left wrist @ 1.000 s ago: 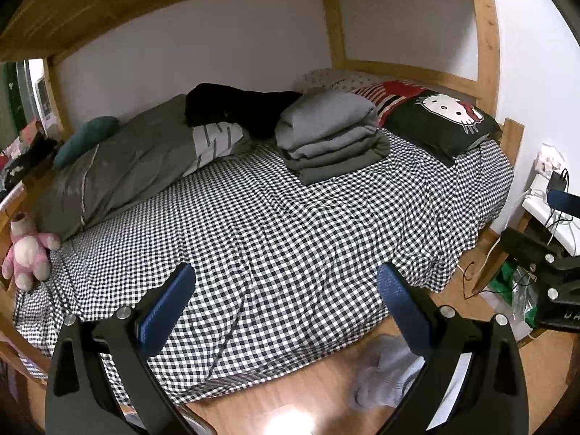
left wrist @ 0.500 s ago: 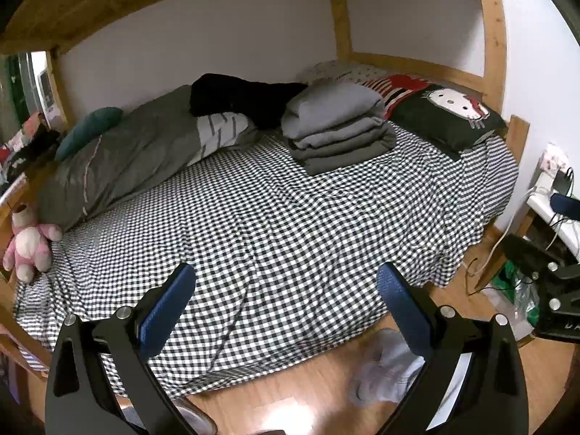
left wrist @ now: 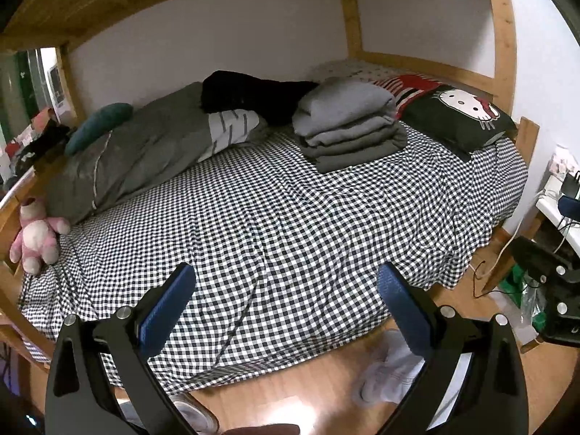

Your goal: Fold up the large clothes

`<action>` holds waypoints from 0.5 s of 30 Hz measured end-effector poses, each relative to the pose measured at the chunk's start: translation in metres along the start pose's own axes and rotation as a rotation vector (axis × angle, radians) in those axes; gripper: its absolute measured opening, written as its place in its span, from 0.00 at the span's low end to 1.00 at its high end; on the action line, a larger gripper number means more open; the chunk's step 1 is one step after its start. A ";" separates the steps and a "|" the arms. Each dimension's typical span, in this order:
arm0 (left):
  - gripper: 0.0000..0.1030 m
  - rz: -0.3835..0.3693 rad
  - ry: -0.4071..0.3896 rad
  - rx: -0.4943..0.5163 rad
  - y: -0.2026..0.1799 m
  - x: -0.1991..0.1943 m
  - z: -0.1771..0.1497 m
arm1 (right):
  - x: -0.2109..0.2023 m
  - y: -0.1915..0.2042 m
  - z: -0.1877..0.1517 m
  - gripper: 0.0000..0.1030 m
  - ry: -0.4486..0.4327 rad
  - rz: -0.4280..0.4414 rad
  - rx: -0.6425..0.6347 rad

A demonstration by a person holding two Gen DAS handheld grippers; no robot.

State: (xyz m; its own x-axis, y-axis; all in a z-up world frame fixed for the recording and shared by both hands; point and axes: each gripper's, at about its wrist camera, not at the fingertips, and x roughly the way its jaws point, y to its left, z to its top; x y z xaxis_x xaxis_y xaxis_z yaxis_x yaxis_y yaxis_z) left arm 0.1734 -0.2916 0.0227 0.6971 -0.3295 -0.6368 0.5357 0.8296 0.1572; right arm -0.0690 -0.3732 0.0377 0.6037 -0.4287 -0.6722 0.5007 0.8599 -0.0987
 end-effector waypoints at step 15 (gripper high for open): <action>0.95 0.033 0.021 0.006 -0.002 0.005 -0.002 | 0.003 0.004 -0.003 0.97 0.011 0.011 -0.009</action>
State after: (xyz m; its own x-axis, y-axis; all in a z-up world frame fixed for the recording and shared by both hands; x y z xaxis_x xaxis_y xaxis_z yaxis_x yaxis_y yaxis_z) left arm 0.1748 -0.2938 0.0181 0.7041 -0.2927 -0.6469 0.5156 0.8372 0.1824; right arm -0.0671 -0.3704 0.0336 0.6022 -0.4162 -0.6813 0.4883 0.8672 -0.0982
